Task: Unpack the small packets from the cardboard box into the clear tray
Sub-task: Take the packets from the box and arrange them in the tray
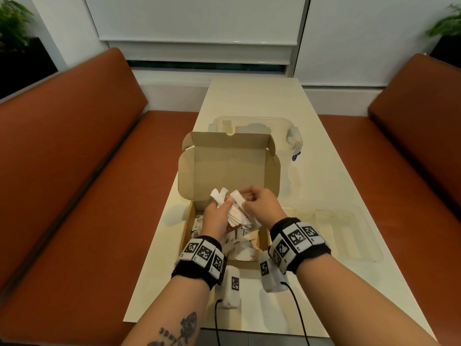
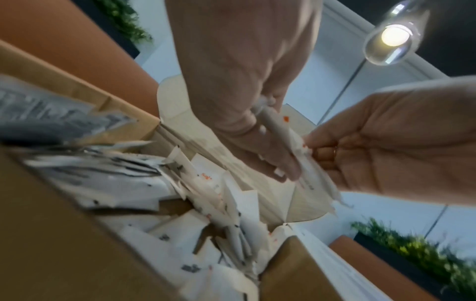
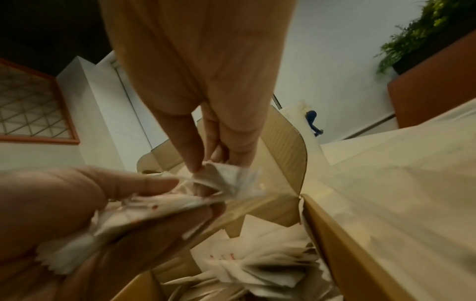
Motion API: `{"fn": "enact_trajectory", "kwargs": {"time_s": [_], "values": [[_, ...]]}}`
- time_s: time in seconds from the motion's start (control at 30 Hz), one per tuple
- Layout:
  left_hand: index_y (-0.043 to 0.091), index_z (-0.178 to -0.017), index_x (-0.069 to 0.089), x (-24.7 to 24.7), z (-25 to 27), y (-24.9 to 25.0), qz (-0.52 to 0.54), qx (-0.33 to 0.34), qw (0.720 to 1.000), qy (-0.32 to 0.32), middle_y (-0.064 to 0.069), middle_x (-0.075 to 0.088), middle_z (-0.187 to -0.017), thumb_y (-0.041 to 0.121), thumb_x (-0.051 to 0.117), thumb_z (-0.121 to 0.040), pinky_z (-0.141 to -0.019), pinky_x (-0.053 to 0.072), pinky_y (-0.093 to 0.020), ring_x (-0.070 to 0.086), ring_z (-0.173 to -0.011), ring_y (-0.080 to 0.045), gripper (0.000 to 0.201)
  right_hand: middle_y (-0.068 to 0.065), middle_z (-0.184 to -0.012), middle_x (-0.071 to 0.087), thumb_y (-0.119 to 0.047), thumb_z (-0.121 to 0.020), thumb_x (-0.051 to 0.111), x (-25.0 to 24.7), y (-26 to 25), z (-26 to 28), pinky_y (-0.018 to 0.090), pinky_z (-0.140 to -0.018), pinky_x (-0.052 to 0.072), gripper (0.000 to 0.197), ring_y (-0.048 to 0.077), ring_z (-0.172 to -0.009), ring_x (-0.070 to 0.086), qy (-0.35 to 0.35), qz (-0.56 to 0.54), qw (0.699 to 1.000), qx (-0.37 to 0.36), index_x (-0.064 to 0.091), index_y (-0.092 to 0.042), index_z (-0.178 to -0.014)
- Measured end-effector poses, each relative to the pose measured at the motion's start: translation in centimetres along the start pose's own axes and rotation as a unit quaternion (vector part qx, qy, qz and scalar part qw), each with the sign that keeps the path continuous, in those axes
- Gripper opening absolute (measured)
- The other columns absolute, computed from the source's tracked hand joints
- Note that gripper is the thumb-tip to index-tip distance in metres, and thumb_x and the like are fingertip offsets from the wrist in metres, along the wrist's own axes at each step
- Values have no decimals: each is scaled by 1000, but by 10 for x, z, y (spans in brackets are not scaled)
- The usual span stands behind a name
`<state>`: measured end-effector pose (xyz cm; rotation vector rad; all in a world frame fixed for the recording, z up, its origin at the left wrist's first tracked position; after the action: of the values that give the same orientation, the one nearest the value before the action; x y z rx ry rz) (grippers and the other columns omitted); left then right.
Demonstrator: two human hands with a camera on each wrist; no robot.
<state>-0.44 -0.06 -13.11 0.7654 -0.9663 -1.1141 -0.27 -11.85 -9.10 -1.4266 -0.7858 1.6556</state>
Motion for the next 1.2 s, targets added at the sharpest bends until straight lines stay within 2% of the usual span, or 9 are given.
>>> {"fn": "enact_trajectory", "kwargs": {"time_s": [0.1, 0.2, 0.37, 0.53, 0.63, 0.73, 0.8, 0.97, 1.2], "values": [[11, -117, 61, 2, 5, -1, 11, -1, 999, -52, -13, 72, -102, 26, 65, -89, -61, 56, -31, 71, -85, -23, 32, 2, -80, 62, -3, -85, 59, -2, 3, 0, 18, -60, 49, 15, 17, -78, 62, 30, -15, 999, -4, 61, -13, -96], [7, -118, 61, 4, 9, -5, 11, 4, 997, -75, -14, 73, -100, 13, 70, -83, -60, 56, -28, 72, -83, -22, 36, 5, -80, 62, -4, -84, 62, -10, 5, 2, 21, -61, 51, 10, 17, -73, 62, 54, -41, 998, 3, 61, -12, -91], [9, -118, 58, 14, 8, -6, -11, 11, 999, -40, -15, 67, -113, 2, 64, -86, -81, 56, -40, 67, -98, -29, 33, 13, -91, 67, -3, -84, 63, -43, 21, 9, 38, -85, 55, 14, 29, -88, 67, 62, -115, 991, 41, 65, -5, -98], [14, -115, 55, 30, 12, -9, -25, -1, 998, -59, -14, 66, -111, 3, 62, -88, -84, 54, -52, 66, -100, -32, 30, 17, -100, 62, -11, -93, 53, -77, 45, 19, 27, -58, 58, 15, 21, -66, 71, 80, -206, 969, 112, 52, -3, -105], [17, -119, 53, 41, 14, -15, -41, 1, 997, -67, -9, 66, -112, 4, 62, -88, -86, 55, -48, 66, -101, -28, 35, 9, -95, 65, -22, -95, 47, -83, 55, 25, 23, -45, 44, 9, 14, -54, 58, 89, -108, 979, 147, 46, -13, -97], [25, -115, 51, 49, 15, -20, -51, 1, 996, -77, -5, 66, -110, 4, 63, -88, -87, 55, -45, 66, -101, -25, 36, 7, -91, 67, -26, -98, 39, -85, 61, 29, 25, -56, 39, 19, 15, -61, 46, 59, -124, 979, 153, 48, -11, -91], [26, -114, 51, 53, 16, -21, -49, -5, 996, -77, -4, 66, -110, 5, 63, -88, -89, 54, -45, 66, -101, -25, 36, 8, -82, 64, -13, -96, 36, -88, 62, 30, 26, -59, 39, 21, 16, -63, 45, 52, -149, 974, 163, 51, -7, -83], [23, -122, 51, 59, 17, -20, -45, -8, 996, -70, -5, 66, -113, 4, 63, -88, -90, 54, -47, 66, -102, -25, 40, 20, -94, 59, 13, -86, 40, -93, 69, 33, 25, -67, 50, 30, 21, -72, 58, 81, -215, 957, 178, 48, -2, -111], [13, -132, 50, 53, 18, -17, -35, -4, 998, -52, -10, 64, -121, 4, 62, -89, -88, 54, -47, 64, -105, -27, 46, 22, -86, 65, 12, -87, 52, -83, 77, 17, 37, -79, 56, 23, 30, -77, 66, 100, -172, 962, 186, 58, 4, -108]]}}
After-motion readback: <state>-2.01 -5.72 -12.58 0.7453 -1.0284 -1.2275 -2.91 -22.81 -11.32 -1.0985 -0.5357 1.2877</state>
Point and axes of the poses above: each hand's wrist, its own z-axis away from the middle knuckle, its own x-axis out of the palm, y = z × x, the point moved 1 cm from there along -z, towards the middle knuckle
